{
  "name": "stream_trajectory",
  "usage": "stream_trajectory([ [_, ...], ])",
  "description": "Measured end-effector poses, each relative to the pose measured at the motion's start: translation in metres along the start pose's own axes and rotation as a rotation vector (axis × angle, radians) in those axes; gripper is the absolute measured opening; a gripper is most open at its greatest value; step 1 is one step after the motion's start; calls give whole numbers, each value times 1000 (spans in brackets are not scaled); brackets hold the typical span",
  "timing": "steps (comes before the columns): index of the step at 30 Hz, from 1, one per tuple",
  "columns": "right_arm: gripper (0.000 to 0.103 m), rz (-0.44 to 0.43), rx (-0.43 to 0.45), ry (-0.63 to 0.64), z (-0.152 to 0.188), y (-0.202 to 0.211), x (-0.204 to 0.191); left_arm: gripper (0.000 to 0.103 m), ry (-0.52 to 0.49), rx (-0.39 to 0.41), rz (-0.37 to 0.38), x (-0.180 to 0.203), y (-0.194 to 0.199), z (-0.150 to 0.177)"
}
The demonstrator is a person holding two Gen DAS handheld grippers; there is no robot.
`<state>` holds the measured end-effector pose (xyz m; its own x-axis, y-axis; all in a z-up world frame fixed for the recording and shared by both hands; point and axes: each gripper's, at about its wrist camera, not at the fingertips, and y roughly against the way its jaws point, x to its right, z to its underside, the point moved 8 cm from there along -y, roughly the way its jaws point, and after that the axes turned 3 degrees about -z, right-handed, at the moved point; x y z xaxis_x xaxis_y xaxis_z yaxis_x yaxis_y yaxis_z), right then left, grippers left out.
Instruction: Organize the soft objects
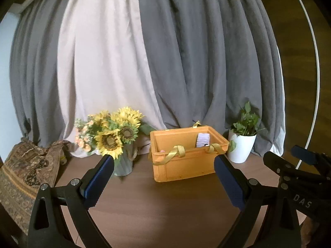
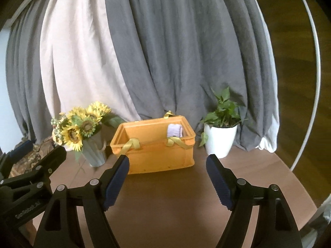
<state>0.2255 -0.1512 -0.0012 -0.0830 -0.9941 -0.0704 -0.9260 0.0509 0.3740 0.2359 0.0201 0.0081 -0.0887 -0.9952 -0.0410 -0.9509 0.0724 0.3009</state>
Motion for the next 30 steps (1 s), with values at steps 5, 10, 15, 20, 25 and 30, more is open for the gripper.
stream_trajectory([
  [5, 81, -17, 10, 20, 9, 31, 4, 102, 2, 26, -25, 3, 38, 7],
  [10, 84, -25, 17, 34, 21, 60, 5, 103, -2, 51, -47, 4, 72, 15],
  [15, 86, -33, 21, 43, 31, 86, 8, 103, -3, 59, -63, 6, 99, 21],
  [20, 86, -43, 30, 42, 37, 108, 12, 103, 6, 62, -73, 6, 121, 28],
  [25, 86, -40, 44, 48, 40, 125, 15, 103, 12, 70, -74, 7, 138, 32],
  [30, 86, -43, 57, 47, 43, 141, 19, 103, 10, 73, -70, 10, 150, 35],
])
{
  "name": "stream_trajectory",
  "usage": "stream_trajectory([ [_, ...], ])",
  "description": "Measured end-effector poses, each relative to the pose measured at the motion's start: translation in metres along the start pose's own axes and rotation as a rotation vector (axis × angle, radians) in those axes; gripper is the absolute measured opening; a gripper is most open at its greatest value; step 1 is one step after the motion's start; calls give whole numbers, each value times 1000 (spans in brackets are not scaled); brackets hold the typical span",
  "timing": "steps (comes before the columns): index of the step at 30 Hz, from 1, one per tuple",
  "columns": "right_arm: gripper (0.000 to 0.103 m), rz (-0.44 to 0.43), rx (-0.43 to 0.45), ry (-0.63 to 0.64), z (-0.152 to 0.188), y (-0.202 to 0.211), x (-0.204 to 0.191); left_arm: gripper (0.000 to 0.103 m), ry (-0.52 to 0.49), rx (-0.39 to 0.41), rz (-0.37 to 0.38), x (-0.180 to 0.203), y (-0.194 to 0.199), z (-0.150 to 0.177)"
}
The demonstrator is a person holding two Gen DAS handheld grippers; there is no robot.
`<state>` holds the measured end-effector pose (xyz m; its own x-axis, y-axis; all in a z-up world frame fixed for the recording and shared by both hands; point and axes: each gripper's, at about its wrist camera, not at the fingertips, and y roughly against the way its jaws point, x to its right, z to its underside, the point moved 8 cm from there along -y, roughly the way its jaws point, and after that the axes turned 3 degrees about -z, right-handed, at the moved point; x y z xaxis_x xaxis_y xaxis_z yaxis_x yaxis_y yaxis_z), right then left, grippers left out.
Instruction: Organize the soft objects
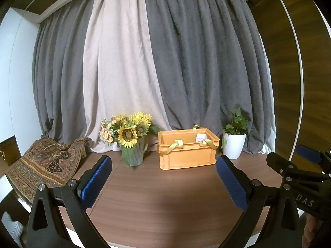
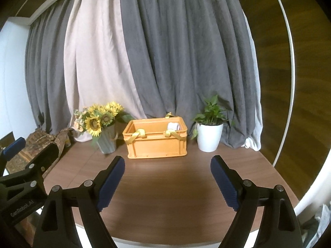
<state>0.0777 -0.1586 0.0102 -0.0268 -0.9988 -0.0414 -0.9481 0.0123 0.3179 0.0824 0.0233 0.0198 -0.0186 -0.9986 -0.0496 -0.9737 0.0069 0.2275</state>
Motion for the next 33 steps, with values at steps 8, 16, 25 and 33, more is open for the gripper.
stream_trajectory([
  [8, 86, -4, 2, -3, 3, 7, 3, 103, -6, 1, 1, 5, 10, 2],
  [16, 86, 8, 11, -7, 6, 16, 5, 103, 5, -10, 23, 10, 12, 3],
  [25, 86, 13, 14, -5, 5, 18, 8, 103, 15, -23, 47, 16, 12, 4],
  [33, 86, 17, 11, -10, 3, 17, 9, 103, 11, -24, 38, 19, 10, 4],
])
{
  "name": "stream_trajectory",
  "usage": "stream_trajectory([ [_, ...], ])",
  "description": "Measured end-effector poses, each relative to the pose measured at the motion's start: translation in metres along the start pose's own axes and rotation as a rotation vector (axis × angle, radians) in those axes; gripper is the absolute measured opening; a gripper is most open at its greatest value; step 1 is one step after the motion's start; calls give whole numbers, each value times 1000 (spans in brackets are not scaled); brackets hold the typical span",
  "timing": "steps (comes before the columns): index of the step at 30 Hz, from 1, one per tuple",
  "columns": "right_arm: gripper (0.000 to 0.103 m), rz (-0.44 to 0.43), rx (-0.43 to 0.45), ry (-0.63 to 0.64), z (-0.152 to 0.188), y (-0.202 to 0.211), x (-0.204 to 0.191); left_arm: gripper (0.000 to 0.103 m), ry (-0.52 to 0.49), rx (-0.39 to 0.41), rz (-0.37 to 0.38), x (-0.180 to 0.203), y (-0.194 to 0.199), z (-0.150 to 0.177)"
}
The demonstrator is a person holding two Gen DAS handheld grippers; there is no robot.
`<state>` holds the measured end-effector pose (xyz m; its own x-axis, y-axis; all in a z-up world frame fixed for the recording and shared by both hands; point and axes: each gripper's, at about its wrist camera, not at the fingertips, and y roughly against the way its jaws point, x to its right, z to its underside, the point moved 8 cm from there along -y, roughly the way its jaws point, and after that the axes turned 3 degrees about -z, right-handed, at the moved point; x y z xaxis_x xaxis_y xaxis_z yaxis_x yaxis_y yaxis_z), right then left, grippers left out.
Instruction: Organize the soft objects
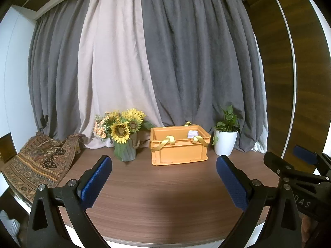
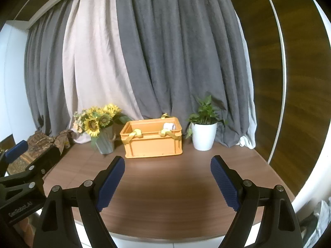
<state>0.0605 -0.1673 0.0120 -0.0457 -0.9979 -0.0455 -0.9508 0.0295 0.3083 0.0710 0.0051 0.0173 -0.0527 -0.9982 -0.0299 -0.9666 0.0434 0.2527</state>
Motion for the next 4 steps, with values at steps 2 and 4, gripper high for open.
stream_trajectory([
  [2, 86, 2, -1, 0, 0, -1, 1, 103, 0, 1, 0, -1, 0, 0],
  [4, 86, 1, -3, -2, 0, -1, 0, 103, 1, 1, -4, -1, 1, 0],
])
